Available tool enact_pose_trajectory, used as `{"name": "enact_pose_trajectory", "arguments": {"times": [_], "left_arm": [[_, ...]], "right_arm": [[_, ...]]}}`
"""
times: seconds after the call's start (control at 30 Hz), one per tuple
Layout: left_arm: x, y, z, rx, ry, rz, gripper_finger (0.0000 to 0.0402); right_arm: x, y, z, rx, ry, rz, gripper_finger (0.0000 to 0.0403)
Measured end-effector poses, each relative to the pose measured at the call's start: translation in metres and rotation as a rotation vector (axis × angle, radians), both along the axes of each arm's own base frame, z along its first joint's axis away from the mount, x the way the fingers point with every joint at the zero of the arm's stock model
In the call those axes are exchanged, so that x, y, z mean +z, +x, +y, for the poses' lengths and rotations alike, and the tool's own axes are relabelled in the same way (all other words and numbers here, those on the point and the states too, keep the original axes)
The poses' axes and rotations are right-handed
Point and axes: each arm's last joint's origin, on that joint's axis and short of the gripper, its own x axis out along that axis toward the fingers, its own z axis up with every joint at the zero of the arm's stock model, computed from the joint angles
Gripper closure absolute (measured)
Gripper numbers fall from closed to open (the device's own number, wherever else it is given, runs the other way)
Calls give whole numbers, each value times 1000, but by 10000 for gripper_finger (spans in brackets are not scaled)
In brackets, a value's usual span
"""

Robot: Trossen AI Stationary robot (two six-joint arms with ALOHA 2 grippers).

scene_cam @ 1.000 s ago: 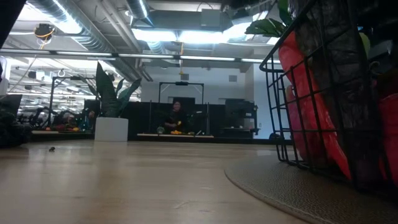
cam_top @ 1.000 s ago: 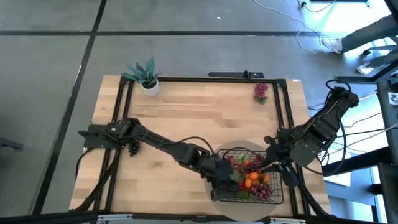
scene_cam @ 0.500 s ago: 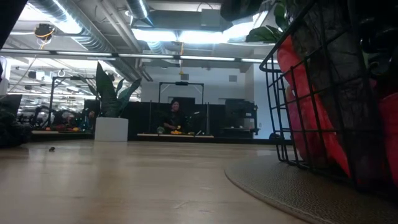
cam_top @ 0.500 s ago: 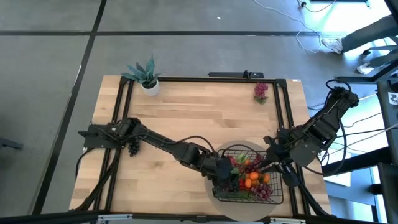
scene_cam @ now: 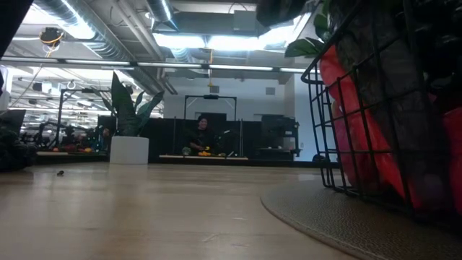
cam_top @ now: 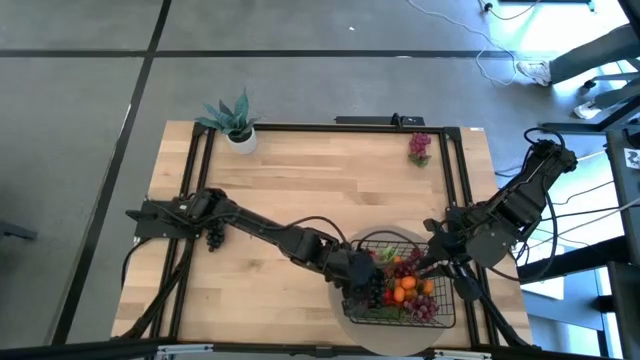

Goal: Build produce basket
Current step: Put the black grapes into the black wire basket

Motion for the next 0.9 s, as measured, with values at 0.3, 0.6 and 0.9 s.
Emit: {"name": "enact_pose_trajectory", "arguments": {"times": [0.3, 0.6, 0.9], "left_arm": [[16, -3, 16, -11, -33, -15, 313], [40, -21, 32, 10, 13, 17, 314], [82, -57, 63, 214, 35, 66, 314]], "right_arm": [[0, 0, 0, 21, -22, -13, 333], [2, -3, -3, 23, -21, -18, 333], [13, -15, -19, -45, -44, -115, 333]]}}
